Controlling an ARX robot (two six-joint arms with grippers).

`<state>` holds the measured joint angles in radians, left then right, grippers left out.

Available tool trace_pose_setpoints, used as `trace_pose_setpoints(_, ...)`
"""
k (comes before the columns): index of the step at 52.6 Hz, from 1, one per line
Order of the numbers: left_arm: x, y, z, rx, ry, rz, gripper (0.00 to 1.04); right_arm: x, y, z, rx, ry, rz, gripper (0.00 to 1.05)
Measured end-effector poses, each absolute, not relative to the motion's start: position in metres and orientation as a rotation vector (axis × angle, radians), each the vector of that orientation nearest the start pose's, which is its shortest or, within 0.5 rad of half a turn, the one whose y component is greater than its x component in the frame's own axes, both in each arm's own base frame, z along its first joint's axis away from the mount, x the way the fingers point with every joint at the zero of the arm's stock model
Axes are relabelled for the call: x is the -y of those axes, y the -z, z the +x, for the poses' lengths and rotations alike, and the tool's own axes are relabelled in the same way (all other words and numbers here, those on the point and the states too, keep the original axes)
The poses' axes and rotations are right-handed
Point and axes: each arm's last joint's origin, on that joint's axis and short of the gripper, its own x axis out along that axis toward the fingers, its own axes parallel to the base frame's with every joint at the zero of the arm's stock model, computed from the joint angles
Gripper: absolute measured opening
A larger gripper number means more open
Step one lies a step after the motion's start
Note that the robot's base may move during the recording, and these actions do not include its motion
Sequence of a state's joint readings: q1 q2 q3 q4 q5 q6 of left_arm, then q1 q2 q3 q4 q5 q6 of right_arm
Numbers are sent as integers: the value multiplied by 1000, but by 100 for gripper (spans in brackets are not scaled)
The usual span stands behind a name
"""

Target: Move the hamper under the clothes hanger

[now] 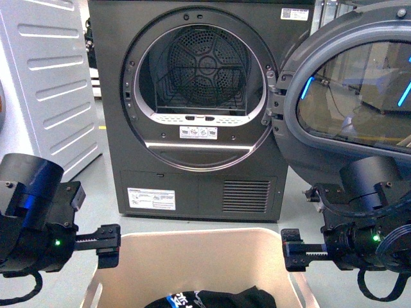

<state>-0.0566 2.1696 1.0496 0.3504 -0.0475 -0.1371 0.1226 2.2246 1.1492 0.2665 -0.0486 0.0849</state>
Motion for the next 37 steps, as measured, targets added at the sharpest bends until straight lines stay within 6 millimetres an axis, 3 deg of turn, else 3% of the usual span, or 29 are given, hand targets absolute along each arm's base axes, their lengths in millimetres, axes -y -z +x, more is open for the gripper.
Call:
trace_pose_setpoints(12,29,-25,398,-844,-46,-93,98,-48,-23,421,-879,-82,12,97)
trace_pose_setpoints(32,35,-6,397,-874,-51,-105,98,-43,-3,422,-915,-54,-3,97)
trace_pose_setpoints(35,35,-4,397,-876,-53,-103,98,-43,0,422,-917,-54,-3,89)
trace_pose_setpoints(37,35,-3,397,-873,-63,-98,92,-44,0,422,-913,-56,-4,82)
